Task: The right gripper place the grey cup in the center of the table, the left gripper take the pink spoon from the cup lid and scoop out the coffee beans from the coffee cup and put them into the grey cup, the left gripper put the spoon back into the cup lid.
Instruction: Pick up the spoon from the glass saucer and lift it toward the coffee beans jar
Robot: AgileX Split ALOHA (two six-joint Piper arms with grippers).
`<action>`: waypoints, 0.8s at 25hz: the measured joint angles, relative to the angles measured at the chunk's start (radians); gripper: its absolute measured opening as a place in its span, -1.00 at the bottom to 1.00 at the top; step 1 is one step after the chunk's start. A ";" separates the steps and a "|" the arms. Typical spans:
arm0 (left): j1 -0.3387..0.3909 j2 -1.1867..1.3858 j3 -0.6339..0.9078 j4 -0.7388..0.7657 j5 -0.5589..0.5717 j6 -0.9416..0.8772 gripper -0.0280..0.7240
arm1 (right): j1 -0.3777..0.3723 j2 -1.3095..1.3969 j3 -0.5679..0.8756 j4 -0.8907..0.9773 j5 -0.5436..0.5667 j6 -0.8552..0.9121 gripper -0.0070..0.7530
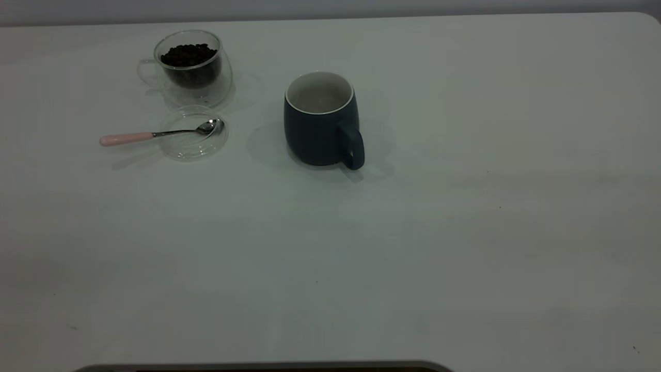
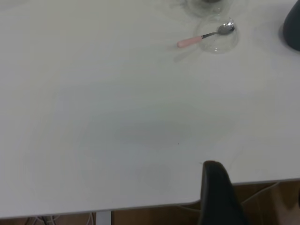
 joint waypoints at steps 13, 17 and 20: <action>0.000 0.000 0.000 0.000 0.000 0.000 0.31 | 0.000 0.000 0.000 0.003 0.000 0.000 0.57; 0.000 0.000 0.000 0.000 0.000 0.000 0.31 | 0.000 0.000 0.000 0.003 0.000 0.001 0.57; 0.000 0.000 0.000 0.000 0.000 0.000 0.31 | 0.000 0.000 0.000 0.003 0.000 0.002 0.57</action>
